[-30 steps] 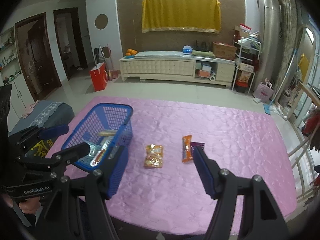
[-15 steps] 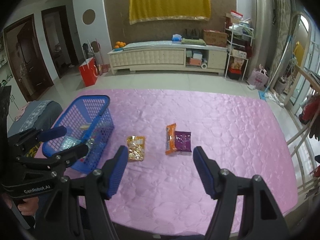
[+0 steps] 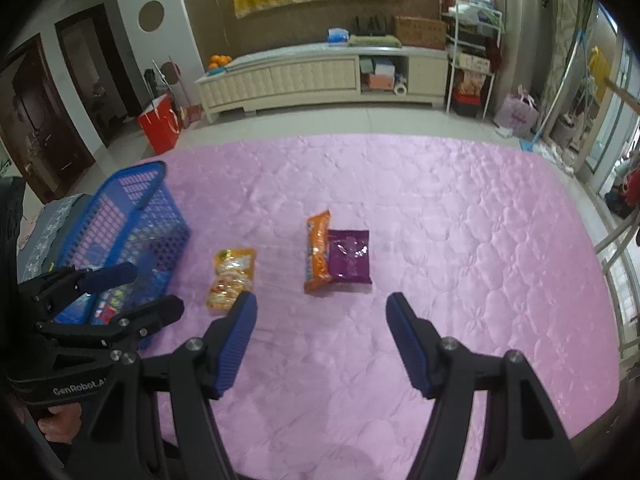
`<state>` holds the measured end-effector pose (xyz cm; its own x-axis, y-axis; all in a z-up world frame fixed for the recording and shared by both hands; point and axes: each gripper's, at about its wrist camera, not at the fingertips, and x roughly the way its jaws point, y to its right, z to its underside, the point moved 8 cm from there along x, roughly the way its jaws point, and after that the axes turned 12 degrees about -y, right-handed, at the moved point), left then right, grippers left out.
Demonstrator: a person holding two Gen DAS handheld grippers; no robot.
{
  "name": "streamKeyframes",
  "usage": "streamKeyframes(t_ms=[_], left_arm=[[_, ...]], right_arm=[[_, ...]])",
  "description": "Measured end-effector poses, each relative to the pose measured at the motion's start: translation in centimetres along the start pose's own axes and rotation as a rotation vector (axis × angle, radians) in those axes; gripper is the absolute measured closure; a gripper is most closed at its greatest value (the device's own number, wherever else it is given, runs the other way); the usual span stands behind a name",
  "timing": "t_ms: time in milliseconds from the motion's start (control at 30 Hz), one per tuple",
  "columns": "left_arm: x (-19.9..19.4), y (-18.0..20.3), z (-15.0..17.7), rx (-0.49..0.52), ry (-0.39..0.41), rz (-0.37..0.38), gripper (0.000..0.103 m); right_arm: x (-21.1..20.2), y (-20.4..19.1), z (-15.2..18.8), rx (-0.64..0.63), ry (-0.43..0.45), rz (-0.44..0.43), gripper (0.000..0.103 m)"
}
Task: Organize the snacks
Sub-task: 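Withdraw both tools from the basket toward the remaining snacks, then grasp the yellow noodle pouch with left tool while right tool grasps the orange stick snack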
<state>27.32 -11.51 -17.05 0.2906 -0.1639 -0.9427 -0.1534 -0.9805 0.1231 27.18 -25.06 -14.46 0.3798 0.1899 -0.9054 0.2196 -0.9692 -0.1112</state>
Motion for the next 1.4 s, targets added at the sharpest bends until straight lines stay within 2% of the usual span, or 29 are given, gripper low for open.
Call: streamKeyframes(t_ms=[200,300,433,533,733,933,1067,1133,1267,1333,1400], left_arm=[[3.7,-0.4,-1.1,-0.032,-0.047,0.004,0.031],[5.7,-1.0,-1.7,-0.05,-0.085,-0.019,0.031],[7.8,-2.0,-2.2,-0.074,-0.116,-0.055,0.031],[9.1,-2.6,-2.6,-0.094,-0.13,-0.056,0.031],[11.4,-3.6,-3.0,-0.109,-0.154,-0.046,0.031],[13.0,-4.5,-3.2,-0.091,-0.167,-0.059,0.031],[13.5,-4.6,-3.4,-0.068,-0.162,-0.1,0.031],[13.7,-4.6,-3.6,-0.065,-0.154,-0.137,0.027],[14.1,-4.4,-4.3,-0.102,-0.164,-0.137,0.025],[14.1,-4.6,-4.6,-0.12,-0.163,-0.137,0.027],[14.2,-4.5,-4.6,-0.112,-0.162,-0.136,0.039]], right_arm=[[3.4,1.5,-0.8,0.037,-0.042,-0.005,0.032],[4.6,1.9,-1.2,0.041,-0.053,-0.003,0.032],[6.1,2.2,-1.6,0.017,-0.038,0.051,0.032],[7.6,2.0,-2.0,0.028,-0.061,0.012,0.032],[9.8,2.0,-2.8,0.048,-0.075,-0.009,0.032],[10.5,2.1,-2.5,0.028,-0.04,0.083,0.032],[11.0,1.8,-2.2,0.034,-0.048,0.051,0.032],[11.1,1.8,-2.2,0.039,-0.049,0.045,0.032],[11.6,2.1,-1.9,0.061,-0.064,0.028,0.032],[11.8,2.5,-1.8,0.081,-0.074,0.014,0.032],[11.9,2.9,-1.7,0.094,-0.079,0.012,0.032]])
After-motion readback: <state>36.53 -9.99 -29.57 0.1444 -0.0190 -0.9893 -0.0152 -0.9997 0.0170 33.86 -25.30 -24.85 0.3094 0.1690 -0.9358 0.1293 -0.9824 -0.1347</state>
